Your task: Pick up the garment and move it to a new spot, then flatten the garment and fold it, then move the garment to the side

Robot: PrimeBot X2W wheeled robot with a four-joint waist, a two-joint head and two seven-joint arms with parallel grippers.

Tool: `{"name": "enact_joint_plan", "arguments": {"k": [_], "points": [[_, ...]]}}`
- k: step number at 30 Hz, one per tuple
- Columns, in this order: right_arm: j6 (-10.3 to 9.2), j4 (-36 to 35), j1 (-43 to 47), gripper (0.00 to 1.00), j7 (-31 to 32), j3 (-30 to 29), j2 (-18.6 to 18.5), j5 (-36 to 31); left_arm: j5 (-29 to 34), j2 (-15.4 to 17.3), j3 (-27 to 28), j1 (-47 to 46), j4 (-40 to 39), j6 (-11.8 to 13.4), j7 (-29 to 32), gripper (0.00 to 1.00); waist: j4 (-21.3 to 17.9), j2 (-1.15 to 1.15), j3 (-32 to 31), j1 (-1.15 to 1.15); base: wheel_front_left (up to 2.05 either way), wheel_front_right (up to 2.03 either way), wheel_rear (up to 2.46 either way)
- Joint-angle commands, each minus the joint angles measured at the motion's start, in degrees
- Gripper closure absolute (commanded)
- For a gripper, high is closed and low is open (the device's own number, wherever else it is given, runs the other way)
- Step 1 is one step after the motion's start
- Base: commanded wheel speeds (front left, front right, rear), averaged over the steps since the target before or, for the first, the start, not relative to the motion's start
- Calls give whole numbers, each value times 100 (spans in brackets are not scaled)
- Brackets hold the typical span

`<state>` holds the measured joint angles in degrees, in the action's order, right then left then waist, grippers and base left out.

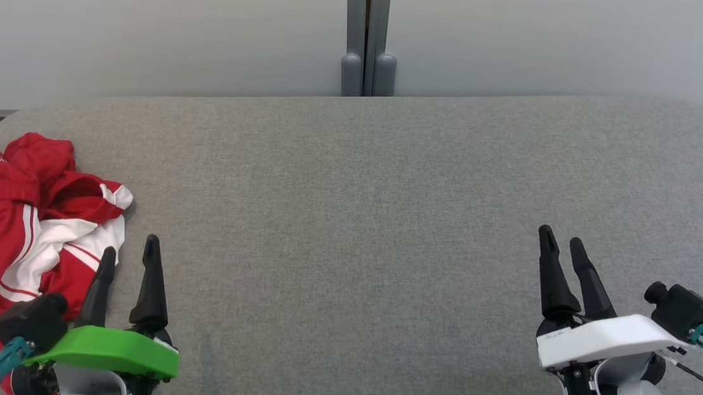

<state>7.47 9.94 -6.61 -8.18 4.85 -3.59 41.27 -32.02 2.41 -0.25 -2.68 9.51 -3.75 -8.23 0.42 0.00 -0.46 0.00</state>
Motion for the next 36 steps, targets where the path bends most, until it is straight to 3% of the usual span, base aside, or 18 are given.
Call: {"name": "enact_joint_plan", "arguments": {"k": [1,36], "points": [[2,-28,-143,0,-67,8,-31,-217,187,44,-24,19,-55,31,-60,0,2,0,-2,0,0,0,0],[3,89,-207,0,-516,141,16,-1969,1921,60,-179,110,-63,76,-508,0,28,0,-14,0,0,0,0]]}}
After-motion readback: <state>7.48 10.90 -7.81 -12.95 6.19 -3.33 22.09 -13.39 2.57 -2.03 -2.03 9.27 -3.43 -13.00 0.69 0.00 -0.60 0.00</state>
